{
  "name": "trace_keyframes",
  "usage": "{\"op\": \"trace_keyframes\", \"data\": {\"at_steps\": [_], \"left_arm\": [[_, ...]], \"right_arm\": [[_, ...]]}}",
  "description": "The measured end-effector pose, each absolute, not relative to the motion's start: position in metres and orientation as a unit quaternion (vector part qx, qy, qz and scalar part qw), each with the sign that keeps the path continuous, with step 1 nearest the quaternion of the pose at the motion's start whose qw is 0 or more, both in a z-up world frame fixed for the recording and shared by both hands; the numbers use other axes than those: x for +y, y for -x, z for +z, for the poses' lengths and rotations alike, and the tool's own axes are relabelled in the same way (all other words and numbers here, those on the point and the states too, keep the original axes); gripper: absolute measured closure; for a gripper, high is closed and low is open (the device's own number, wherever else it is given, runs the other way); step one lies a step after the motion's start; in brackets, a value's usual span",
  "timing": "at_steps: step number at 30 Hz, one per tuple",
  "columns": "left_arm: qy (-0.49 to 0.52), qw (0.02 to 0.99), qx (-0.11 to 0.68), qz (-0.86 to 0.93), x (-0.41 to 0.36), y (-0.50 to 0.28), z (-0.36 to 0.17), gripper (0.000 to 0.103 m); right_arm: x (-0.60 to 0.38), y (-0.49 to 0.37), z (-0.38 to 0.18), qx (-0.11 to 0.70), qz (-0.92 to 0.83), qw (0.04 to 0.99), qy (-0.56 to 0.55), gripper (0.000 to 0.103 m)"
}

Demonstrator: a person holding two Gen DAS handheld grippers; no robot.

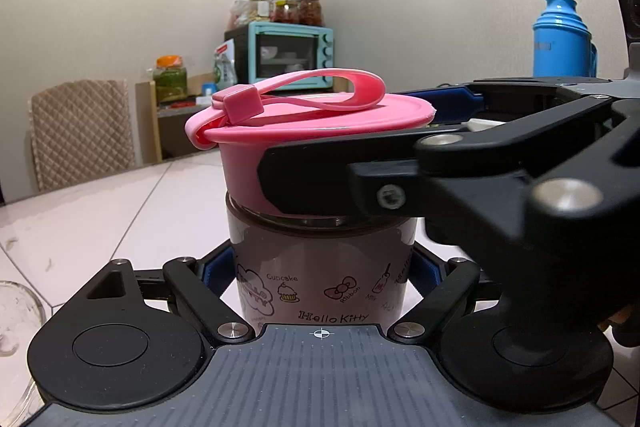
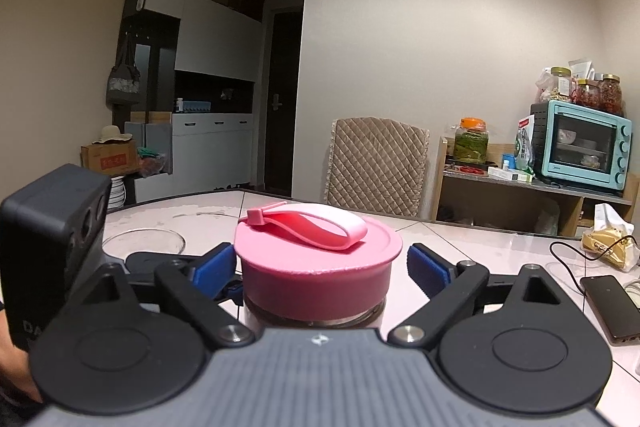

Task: Unscrew bottle cap and pour

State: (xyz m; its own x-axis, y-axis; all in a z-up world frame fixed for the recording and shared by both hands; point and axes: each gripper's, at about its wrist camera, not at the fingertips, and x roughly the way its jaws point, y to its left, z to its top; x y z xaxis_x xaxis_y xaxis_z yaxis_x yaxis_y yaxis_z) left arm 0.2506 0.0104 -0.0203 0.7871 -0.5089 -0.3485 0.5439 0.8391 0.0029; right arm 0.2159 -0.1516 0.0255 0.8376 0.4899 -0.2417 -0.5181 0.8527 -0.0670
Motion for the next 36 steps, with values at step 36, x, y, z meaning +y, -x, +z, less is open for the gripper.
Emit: {"op": "trace_keyframes", "data": {"at_steps": [36], "left_arm": [[-0.051,0.944,0.17,-0.279,0.012,-0.256,-0.02,0.013]], "right_arm": [[-0.221,-0.276,0.034,0.115,0.504,0.855,0.029,0.013]]}}
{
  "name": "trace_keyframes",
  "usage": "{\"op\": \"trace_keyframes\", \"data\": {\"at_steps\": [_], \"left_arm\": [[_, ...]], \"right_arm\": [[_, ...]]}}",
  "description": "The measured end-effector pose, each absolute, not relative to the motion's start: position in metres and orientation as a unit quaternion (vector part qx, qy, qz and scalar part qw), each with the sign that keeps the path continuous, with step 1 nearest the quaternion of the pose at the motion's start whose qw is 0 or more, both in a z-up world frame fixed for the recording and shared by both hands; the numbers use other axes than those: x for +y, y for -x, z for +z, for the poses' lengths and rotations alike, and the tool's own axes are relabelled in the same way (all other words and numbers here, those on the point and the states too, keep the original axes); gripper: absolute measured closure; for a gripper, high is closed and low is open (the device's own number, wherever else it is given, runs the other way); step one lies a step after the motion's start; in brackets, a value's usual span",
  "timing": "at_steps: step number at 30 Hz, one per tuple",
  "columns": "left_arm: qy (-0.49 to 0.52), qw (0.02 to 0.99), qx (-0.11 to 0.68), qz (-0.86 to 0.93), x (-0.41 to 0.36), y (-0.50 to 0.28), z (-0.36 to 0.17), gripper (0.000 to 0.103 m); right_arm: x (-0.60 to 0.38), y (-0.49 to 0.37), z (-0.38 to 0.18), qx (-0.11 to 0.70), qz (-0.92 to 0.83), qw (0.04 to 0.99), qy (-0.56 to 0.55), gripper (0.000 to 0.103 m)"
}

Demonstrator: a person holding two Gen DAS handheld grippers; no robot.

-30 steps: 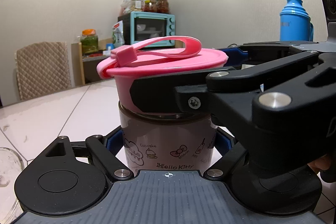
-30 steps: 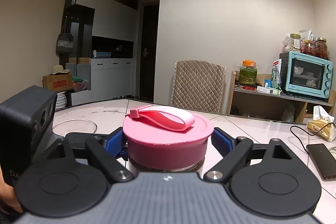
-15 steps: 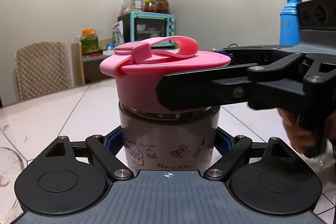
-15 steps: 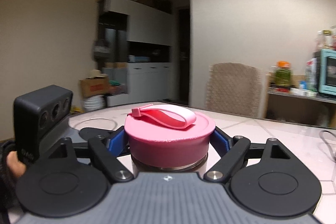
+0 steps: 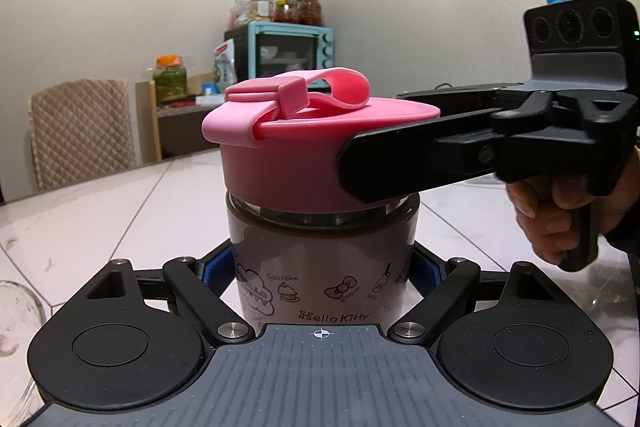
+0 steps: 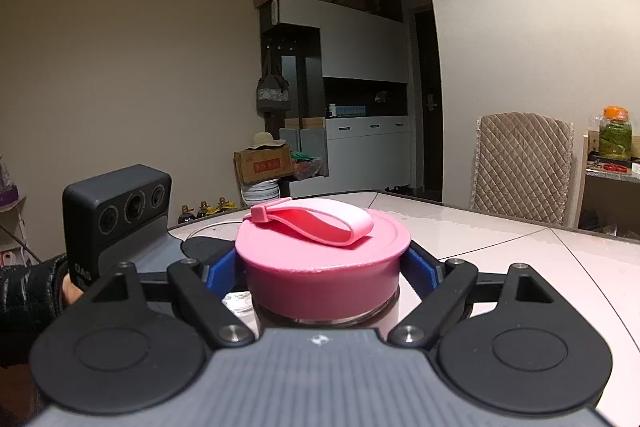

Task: Unscrew bottle cap and pour

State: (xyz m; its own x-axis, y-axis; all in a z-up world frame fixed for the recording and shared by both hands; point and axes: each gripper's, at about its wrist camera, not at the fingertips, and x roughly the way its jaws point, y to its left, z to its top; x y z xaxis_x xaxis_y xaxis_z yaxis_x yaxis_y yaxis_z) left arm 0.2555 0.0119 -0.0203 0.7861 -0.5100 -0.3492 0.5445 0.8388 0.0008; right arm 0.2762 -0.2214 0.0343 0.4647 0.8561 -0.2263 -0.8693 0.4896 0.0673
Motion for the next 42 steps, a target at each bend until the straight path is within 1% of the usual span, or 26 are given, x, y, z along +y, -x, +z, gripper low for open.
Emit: {"op": "trace_keyframes", "data": {"at_steps": [1,9,16,30,35,37,42], "left_arm": [[-0.051,0.944,0.17,-0.279,0.012,-0.256,-0.02,0.013],[-0.051,0.944,0.17,-0.279,0.012,-0.257,-0.02,0.013],[-0.051,0.944,0.17,-0.279,0.012,-0.258,-0.02,0.013],[-0.051,0.944,0.17,-0.279,0.012,-0.258,-0.02,0.013],[-0.052,0.944,0.17,-0.279,0.012,-0.257,-0.02,0.013],[-0.051,0.944,0.17,-0.279,0.013,-0.258,-0.02,0.013],[-0.051,0.944,0.17,-0.279,0.012,-0.257,-0.02,0.013]], "right_arm": [[-0.222,-0.274,0.035,0.114,0.498,0.859,0.026,0.009],[-0.215,-0.233,0.042,0.097,0.396,0.912,0.046,0.007],[-0.195,-0.218,0.039,0.092,0.338,0.935,0.051,0.007],[-0.17,-0.22,0.03,0.104,0.301,0.947,0.041,0.008],[-0.165,-0.221,0.029,0.108,0.289,0.95,0.044,0.01],[-0.162,-0.221,0.027,0.108,0.284,0.951,0.048,0.012],[-0.158,-0.221,0.027,0.109,0.28,0.952,0.052,0.014]]}}
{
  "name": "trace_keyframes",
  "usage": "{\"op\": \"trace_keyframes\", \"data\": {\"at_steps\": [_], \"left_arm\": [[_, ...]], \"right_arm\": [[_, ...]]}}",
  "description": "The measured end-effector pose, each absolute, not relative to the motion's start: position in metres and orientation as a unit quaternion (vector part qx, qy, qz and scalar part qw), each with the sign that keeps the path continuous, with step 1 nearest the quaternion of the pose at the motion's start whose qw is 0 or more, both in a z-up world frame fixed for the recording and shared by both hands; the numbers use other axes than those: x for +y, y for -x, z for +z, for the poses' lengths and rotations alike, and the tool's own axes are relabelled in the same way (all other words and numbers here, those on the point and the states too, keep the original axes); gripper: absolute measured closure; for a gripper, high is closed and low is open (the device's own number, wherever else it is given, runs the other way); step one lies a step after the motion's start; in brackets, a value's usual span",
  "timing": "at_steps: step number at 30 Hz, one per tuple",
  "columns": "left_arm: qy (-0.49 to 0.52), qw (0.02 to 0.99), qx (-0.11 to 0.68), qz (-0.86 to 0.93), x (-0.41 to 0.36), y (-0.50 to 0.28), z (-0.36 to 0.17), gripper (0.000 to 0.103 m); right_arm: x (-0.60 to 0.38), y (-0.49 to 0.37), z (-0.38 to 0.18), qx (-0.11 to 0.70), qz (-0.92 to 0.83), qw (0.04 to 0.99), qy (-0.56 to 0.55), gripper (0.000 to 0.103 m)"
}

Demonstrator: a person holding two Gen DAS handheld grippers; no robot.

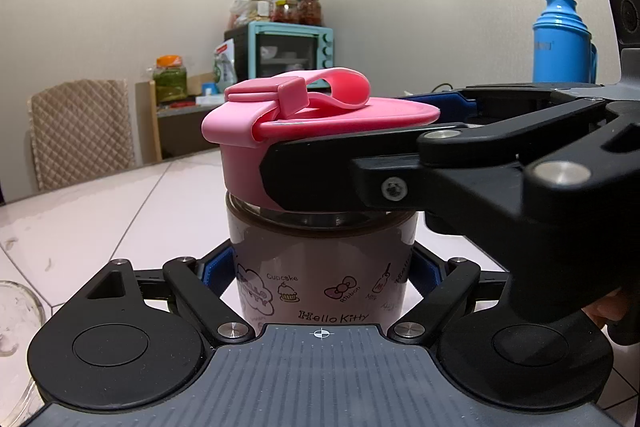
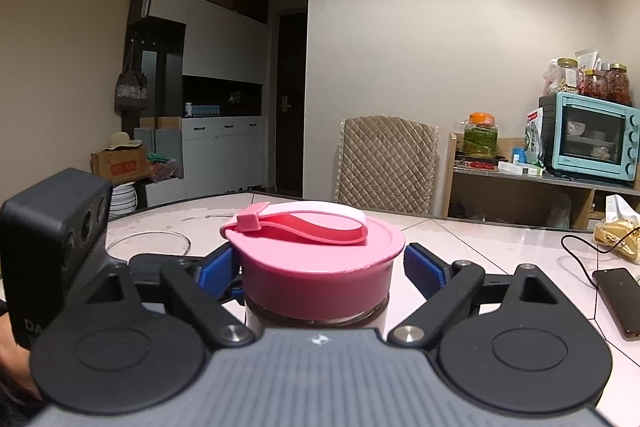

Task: Unscrew bottle cap and pour

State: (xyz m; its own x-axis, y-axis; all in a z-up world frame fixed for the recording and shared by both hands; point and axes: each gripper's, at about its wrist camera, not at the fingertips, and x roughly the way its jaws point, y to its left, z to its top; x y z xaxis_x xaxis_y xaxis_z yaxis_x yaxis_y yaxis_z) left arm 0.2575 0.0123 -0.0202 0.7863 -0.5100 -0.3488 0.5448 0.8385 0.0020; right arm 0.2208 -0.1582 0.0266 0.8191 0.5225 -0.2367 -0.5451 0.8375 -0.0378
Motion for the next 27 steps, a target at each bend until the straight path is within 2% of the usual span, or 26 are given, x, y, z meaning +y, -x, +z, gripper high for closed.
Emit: {"op": "trace_keyframes", "data": {"at_steps": [8,27], "left_arm": [[-0.052,0.944,0.17,-0.279,0.012,-0.258,-0.02,0.013],[-0.052,0.944,0.17,-0.279,0.013,-0.259,-0.02,0.013]], "right_arm": [[-0.161,-0.222,0.024,0.114,0.298,0.947,0.047,0.018],[-0.205,-0.262,0.03,0.115,0.47,0.872,0.071,0.018]]}}
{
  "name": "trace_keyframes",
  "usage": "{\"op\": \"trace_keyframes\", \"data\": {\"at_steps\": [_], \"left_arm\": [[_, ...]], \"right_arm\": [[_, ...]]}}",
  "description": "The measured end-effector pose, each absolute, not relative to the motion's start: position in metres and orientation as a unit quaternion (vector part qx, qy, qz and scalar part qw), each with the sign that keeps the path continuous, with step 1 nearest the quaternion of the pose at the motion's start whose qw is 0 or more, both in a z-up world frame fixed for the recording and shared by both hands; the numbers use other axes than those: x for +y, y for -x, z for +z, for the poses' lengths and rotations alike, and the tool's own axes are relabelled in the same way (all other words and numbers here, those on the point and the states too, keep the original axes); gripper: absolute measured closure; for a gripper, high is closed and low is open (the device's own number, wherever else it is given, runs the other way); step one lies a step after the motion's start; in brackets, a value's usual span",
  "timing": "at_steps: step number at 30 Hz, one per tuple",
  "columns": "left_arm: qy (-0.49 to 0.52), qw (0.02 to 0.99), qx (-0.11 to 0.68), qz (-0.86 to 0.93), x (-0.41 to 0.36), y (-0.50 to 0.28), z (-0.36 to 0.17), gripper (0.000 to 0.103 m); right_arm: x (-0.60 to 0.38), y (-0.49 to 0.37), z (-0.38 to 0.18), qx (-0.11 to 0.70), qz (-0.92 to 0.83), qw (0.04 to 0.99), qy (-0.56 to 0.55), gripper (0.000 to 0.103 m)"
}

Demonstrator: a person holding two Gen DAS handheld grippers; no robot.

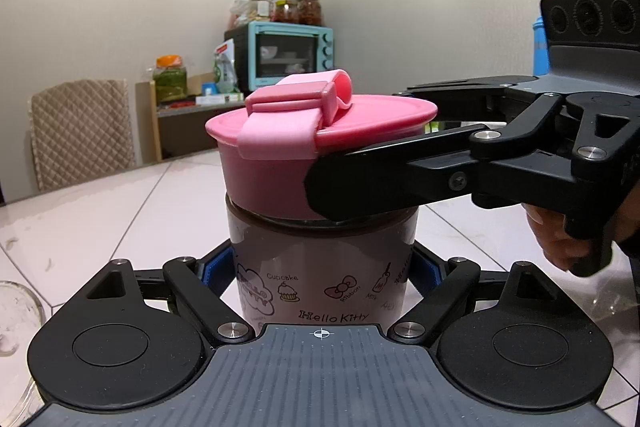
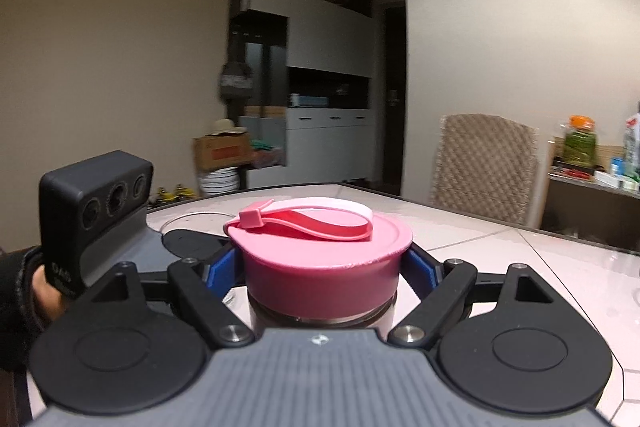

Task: Unscrew bottle cap and pour

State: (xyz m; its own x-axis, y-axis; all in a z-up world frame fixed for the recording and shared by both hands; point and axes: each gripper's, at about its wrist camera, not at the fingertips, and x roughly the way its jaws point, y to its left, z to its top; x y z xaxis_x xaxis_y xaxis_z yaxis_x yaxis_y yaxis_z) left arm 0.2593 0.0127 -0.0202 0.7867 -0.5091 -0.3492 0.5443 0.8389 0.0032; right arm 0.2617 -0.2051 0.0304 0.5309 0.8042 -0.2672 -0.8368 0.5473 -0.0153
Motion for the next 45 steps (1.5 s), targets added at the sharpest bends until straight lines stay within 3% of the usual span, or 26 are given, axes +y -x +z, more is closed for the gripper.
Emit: {"op": "trace_keyframes", "data": {"at_steps": [10,13,21,45], "left_arm": [[-0.051,0.944,0.17,-0.279,0.013,-0.259,-0.02,0.013],[-0.052,0.944,0.17,-0.279,0.013,-0.259,-0.02,0.013],[-0.052,0.944,0.17,-0.279,0.014,-0.258,-0.02,0.013],[-0.052,0.944,0.17,-0.279,0.015,-0.257,-0.021,0.013]], "right_arm": [[-0.208,-0.264,0.035,0.117,0.487,0.863,0.068,0.017],[-0.206,-0.254,0.038,0.116,0.465,0.875,0.066,0.01],[-0.198,-0.224,0.043,0.108,0.376,0.918,0.074,0.004],[-0.162,-0.22,0.03,0.112,0.297,0.945,0.079,0.009]]}}
